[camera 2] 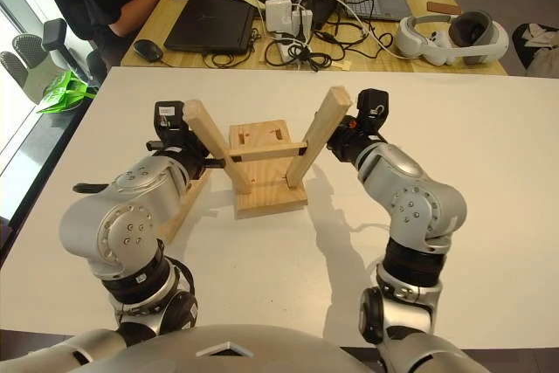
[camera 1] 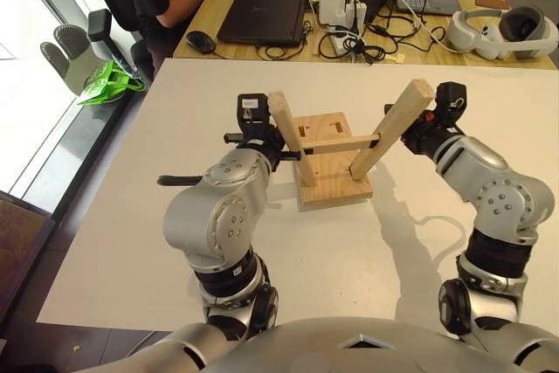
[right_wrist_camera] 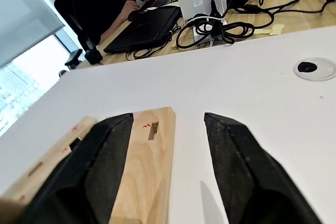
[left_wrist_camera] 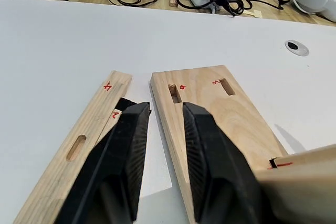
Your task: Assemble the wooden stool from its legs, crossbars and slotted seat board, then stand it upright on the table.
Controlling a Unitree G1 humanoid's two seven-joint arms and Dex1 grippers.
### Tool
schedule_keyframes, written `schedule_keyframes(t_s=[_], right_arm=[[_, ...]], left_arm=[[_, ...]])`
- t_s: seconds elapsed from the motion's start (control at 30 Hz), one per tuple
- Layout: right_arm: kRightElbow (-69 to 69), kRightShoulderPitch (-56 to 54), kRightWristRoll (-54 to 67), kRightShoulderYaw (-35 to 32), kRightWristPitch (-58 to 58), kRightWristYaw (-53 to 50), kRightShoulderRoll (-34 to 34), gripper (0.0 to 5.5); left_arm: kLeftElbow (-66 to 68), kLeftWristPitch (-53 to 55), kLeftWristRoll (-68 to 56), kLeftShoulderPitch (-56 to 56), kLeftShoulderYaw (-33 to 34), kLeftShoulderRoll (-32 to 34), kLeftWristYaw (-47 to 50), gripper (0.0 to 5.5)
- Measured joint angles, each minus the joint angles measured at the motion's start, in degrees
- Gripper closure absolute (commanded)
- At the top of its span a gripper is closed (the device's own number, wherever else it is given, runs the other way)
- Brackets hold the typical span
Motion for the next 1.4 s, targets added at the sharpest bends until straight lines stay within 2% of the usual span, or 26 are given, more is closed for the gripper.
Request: schedule_keyframes(t_s=[0.07,0.17,0.23,0.3,0.4,0.47,0.53,0.6,0.7,0.8,0.87,1.03,1.07,1.17,1.3,1.33,1.4], right_arm=[[-0.3,2.4,-1.4,3.4,-1.9,9.8,-10.6,2.94],[-0.3,8.0,-5.6,7.0,-8.8,26.3,-28.2,2.43],[0.0,12.4,-8.3,6.7,-16.6,39.6,-40.0,2.16],[-0.6,15.1,-7.5,4.3,-21.0,49.2,-45.6,1.78],[-10.4,18.4,6.4,0.5,-18.7,56.9,-44.8,1.78],[-17.2,19.9,17.6,0.1,-15.5,55.4,-40.4,1.78],[-20.7,18.7,24.9,3.0,-13.9,49.5,-35.3,1.78],[-22.1,16.4,25.4,9.4,-12.9,43.6,-29.0,1.78],[-18.6,12.0,14.5,19.5,-13.3,36.1,-24.3,1.78],[-10.2,8.8,1.0,24.2,-16.8,32.7,-25.4,1.78],[-3.9,7.4,-6.5,24.8,-18.5,31.8,-28.7,1.78],[19.7,-1.0,-33.8,24.9,-32.4,14.7,-32.3,1.78],[21.1,-1.7,-36.2,24.5,-34.4,13.9,-33.1,1.78],[16.8,1.8,-34.8,27.1,-36.0,27.0,-37.7,1.78],[-2.2,14.7,-15.0,27.4,-33.4,50.1,-42.5,1.78],[-6.1,15.4,-10.5,26.1,-32.9,52.4,-41.7,1.78],[-6.8,13.6,-7.4,24.2,-30.7,49.3,-36.2,1.78]], left_arm=[[-1.5,0.0,-0.6,1.8,0.0,1.5,-1.2,4.31],[-3.1,0.1,-0.9,5.9,0.2,3.2,-2.6,4.34],[-4.5,0.1,-0.9,7.6,1.7,4.6,-3.9,4.34],[-5.2,0.1,-0.8,7.7,3.4,6.1,-4.7,4.34],[-5.3,-0.1,-0.7,7.6,4.6,7.5,-5.4,4.34],[-4.7,-0.4,-0.6,7.2,4.5,7.8,-6.0,4.34],[-4.1,-0.8,-0.5,6.6,4.5,8.2,-6.2,4.34],[-3.3,-2.0,-0.3,6.0,4.5,8.4,-6.3,4.34],[-1.8,-3.2,0.2,4.7,4.7,8.7,-6.4,4.34],[-1.3,-4.1,0.3,4.6,5.0,9.0,-6.5,4.34],[-0.8,-4.4,0.3,4.6,5.0,9.1,-6.6,4.34],[-0.8,-4.6,0.7,5.0,4.9,8.4,-6.2,4.34],[-0.8,-4.7,0.8,5.0,4.9,8.3,-6.1,4.34],[-0.9,-4.9,0.9,5.2,4.9,8.2,-6.2,4.34],[-0.8,-5.5,1.3,5.6,5.0,8.1,-5.9,4.34],[-0.7,-6.3,1.5,5.8,5.2,7.6,-5.6,4.34],[-0.5,-7.4,1.8,5.9,5.3,6.3,-4.8,4.34]])
